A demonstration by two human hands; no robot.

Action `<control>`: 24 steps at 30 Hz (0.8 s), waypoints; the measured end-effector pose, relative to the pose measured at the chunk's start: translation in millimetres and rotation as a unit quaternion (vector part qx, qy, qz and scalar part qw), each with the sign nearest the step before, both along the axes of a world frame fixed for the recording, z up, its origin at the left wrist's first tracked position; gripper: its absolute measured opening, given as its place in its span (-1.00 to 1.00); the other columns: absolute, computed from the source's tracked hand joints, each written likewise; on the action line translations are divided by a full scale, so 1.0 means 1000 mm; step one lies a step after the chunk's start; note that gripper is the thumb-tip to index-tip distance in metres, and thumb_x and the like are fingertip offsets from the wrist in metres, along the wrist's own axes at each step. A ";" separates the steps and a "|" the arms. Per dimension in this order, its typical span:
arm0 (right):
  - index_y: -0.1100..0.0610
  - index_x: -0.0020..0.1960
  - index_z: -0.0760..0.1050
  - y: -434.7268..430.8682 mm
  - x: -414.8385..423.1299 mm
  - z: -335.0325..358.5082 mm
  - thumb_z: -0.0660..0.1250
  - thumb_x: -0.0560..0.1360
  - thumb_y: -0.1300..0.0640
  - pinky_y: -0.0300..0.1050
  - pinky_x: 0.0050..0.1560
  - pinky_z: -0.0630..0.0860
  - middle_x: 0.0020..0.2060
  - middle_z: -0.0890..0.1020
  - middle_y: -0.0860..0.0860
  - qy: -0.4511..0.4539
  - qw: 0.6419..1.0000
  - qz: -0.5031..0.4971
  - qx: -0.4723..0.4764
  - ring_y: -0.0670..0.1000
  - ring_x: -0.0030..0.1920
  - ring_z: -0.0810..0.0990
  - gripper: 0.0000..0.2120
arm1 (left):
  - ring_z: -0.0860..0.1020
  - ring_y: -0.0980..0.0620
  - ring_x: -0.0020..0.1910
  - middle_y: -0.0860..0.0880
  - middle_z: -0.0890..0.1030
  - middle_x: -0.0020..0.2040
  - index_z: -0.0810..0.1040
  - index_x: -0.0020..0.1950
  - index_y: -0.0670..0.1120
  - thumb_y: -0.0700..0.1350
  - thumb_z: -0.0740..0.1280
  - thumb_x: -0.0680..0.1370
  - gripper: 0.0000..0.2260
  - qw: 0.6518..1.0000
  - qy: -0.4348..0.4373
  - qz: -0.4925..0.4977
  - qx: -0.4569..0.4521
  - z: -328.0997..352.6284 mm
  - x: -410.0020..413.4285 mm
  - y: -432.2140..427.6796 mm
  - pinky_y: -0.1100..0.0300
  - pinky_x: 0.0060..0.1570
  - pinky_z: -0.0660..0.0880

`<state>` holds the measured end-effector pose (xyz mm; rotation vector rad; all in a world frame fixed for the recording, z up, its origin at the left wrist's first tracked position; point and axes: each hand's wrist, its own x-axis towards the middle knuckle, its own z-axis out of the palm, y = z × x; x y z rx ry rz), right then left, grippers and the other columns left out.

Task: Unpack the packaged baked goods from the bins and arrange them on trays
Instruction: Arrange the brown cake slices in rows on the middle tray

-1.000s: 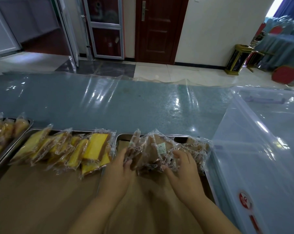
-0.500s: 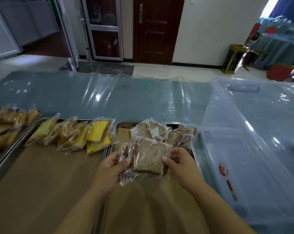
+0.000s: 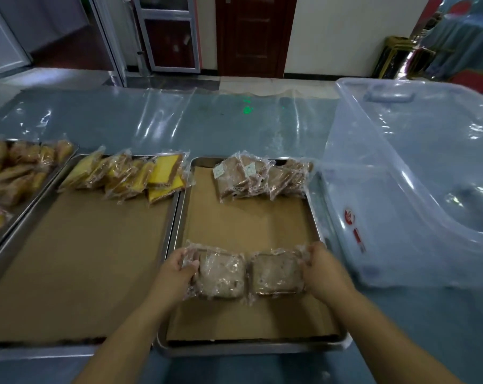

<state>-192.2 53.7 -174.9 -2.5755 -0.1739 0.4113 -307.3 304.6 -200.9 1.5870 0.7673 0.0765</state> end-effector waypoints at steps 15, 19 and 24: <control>-0.11 0.49 0.10 -0.008 -0.035 -0.024 0.22 0.52 -0.15 0.11 0.40 0.21 0.46 0.15 0.02 -0.085 0.945 0.288 -0.131 0.11 0.46 0.04 -0.40 | 0.01 -0.09 0.48 -0.04 0.21 0.47 0.30 0.43 0.09 0.09 0.28 0.52 -0.52 0.833 0.021 -0.281 0.477 -0.014 -0.021 -0.043 -0.04 0.42 0.08; -0.14 0.49 0.08 -0.017 -0.038 -0.028 0.22 0.50 -0.19 0.13 0.41 0.14 0.46 0.14 0.00 -0.077 0.930 0.321 -0.161 0.13 0.46 0.02 -0.38 | 0.01 -0.08 0.48 -0.02 0.14 0.51 0.25 0.44 0.18 0.22 0.20 0.51 -0.50 0.813 0.077 -0.302 0.493 -0.019 -0.025 -0.044 -0.05 0.44 0.04; -0.17 0.48 0.05 -0.029 -0.049 -0.023 0.23 0.43 -0.30 0.14 0.36 0.19 0.41 0.20 0.05 -0.059 0.925 0.315 -0.206 0.15 0.38 0.14 -0.29 | 0.11 -0.08 0.37 0.02 0.18 0.41 0.19 0.42 0.28 0.30 0.25 0.42 -0.41 0.801 0.121 -0.311 0.497 -0.014 -0.038 -0.048 -0.08 0.32 0.16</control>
